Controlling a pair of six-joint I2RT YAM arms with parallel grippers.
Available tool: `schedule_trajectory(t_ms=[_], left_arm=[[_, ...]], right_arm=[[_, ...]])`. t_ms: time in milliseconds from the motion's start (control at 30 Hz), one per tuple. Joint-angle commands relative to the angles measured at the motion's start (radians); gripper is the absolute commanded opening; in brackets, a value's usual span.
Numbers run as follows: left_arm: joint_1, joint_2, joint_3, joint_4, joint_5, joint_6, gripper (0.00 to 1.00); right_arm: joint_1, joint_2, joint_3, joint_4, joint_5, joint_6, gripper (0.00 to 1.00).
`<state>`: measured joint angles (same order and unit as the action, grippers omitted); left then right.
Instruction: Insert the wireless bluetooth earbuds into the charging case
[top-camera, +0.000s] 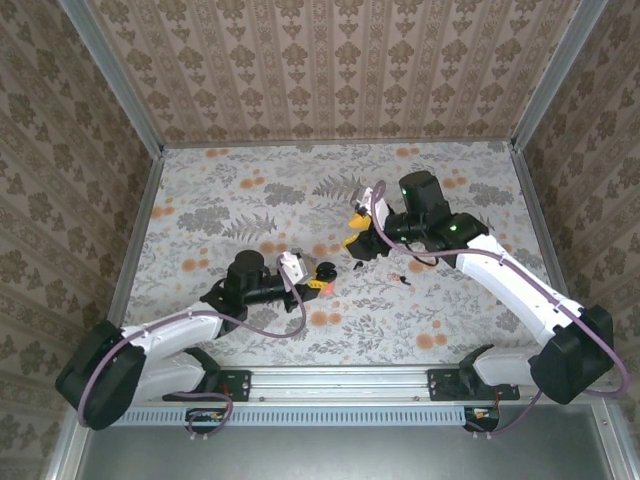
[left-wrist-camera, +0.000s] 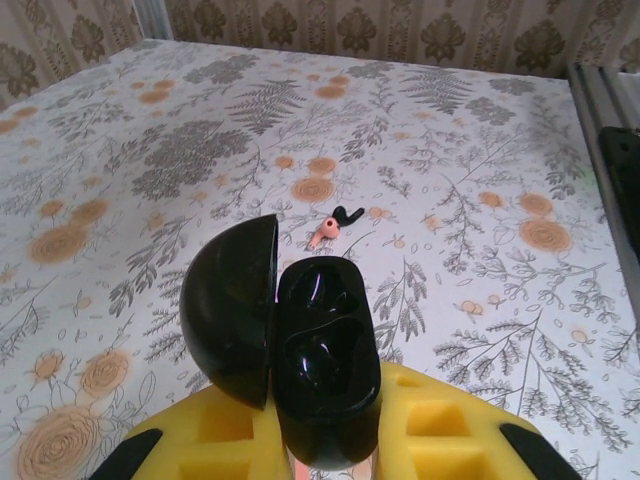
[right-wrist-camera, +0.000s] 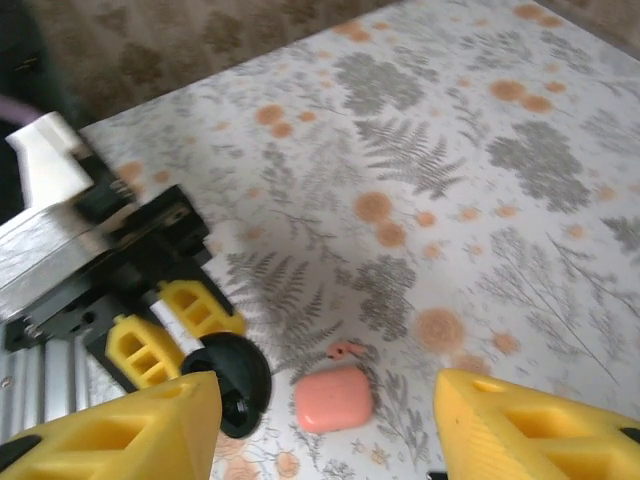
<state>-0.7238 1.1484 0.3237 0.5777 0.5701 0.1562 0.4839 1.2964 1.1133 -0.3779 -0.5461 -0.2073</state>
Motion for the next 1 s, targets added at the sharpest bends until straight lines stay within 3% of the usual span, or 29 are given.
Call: schedule_trajectory(t_ms=[0, 300, 567, 967], left_arm=[[0.006, 0.031, -0.010, 0.128, -0.017, -0.030, 0.10], [0.008, 0.056, -0.023, 0.149, -0.048, -0.008, 0.10], [0.012, 0.059, 0.002, 0.082, -0.049, 0.022, 0.10], [0.022, 0.027, 0.011, 0.012, -0.043, 0.056, 0.10]], right_arm=[[-0.025, 0.065, 0.055, -0.119, 0.183, 0.261, 0.61], [-0.038, 0.295, 0.211, -0.408, 0.441, 0.610, 0.59], [-0.026, 0.477, 0.236, -0.439, 0.427, 0.783, 0.48], [0.037, 0.664, 0.271, -0.396, 0.352, 0.858, 0.49]])
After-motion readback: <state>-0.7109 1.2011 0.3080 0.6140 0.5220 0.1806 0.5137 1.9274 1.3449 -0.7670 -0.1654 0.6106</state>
